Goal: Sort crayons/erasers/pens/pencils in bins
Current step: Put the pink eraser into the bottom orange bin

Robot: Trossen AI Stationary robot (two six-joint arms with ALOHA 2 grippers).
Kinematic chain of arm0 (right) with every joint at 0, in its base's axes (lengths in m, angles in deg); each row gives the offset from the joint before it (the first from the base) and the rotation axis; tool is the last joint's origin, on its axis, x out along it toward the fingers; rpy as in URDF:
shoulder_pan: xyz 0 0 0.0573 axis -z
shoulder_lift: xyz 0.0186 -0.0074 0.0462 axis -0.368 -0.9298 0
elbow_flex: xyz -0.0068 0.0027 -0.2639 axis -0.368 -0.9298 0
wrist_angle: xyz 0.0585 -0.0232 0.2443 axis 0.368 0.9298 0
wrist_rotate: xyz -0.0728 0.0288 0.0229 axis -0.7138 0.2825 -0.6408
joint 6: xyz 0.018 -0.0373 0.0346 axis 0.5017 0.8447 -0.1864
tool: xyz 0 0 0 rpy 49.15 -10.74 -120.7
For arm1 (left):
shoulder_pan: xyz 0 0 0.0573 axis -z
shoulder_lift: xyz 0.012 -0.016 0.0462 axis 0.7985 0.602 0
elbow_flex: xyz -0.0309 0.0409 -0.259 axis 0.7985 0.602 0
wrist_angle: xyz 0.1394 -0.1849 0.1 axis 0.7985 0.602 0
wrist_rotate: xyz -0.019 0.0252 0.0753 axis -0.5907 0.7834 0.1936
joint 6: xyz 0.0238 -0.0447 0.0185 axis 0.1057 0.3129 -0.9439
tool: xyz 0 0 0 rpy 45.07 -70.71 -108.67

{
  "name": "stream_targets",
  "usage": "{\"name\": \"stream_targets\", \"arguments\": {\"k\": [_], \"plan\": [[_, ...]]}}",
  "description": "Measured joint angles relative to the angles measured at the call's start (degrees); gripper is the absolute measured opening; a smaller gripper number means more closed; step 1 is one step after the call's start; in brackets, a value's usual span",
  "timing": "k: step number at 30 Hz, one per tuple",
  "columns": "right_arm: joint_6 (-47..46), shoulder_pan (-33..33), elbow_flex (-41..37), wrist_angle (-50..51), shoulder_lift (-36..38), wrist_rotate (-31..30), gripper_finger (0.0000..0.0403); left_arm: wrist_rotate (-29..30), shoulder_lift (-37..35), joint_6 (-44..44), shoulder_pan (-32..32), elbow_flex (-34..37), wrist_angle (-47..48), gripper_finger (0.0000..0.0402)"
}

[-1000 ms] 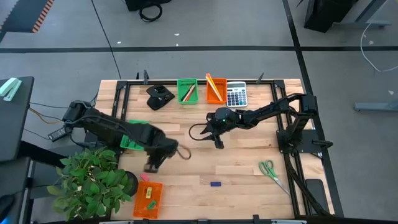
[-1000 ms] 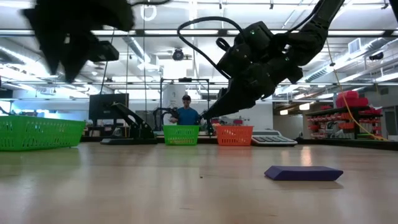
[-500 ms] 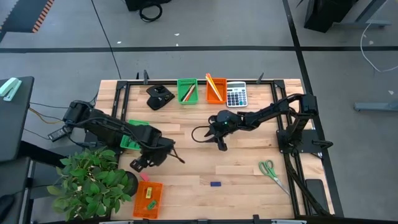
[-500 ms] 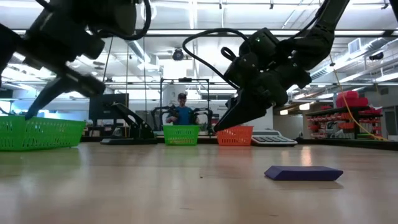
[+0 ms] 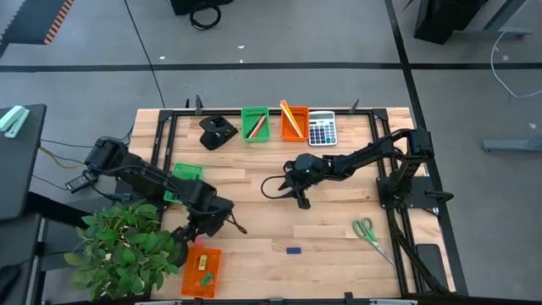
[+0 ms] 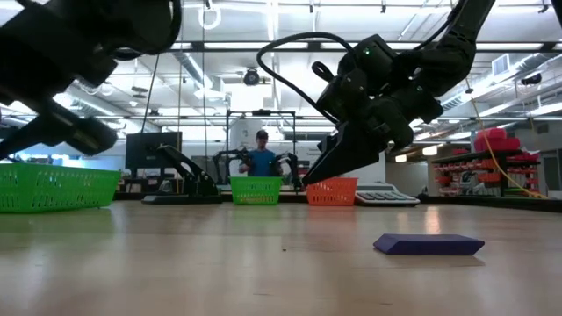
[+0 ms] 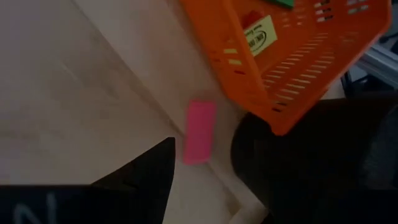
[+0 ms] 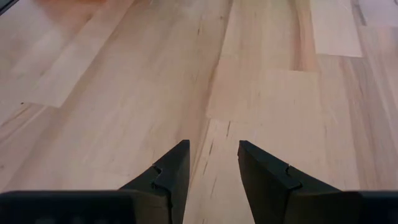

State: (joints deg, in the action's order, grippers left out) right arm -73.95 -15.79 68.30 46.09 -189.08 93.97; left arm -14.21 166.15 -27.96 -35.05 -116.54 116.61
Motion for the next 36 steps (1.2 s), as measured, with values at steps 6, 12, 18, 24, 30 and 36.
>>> {"name": "stream_targets", "arguments": {"k": [6,12,18,24,30,36], "plan": [[-1.1,0.0,0.0,0.1,0.0,0.0,0.0142,1.3,0.0,2.5,1.7,0.9,1.2,0.0224],[-1.7,-0.4,0.0,0.6,0.0,0.0,0.0142,1.1,0.0,9.2,3.3,0.9,0.3,0.0221],[-1.7,-1.7,0.0,0.6,0.0,0.0,0.0142,0.3,0.0,15.2,8.6,0.9,-0.3,0.0223],[-1.3,-2.3,0.0,0.6,0.0,0.0,0.0142,0.4,0.0,18.3,11.2,0.9,-1.4,0.022],[-1.0,-2.3,0.0,0.6,0.0,0.0,0.0142,6.4,0.1,10.8,10.6,1.0,-2.5,0.0218],[-1.0,-2.3,0.0,0.6,0.0,0.0,0.0142,7.0,0.5,8.9,8.9,5.0,-3.5,0.0219]]}}
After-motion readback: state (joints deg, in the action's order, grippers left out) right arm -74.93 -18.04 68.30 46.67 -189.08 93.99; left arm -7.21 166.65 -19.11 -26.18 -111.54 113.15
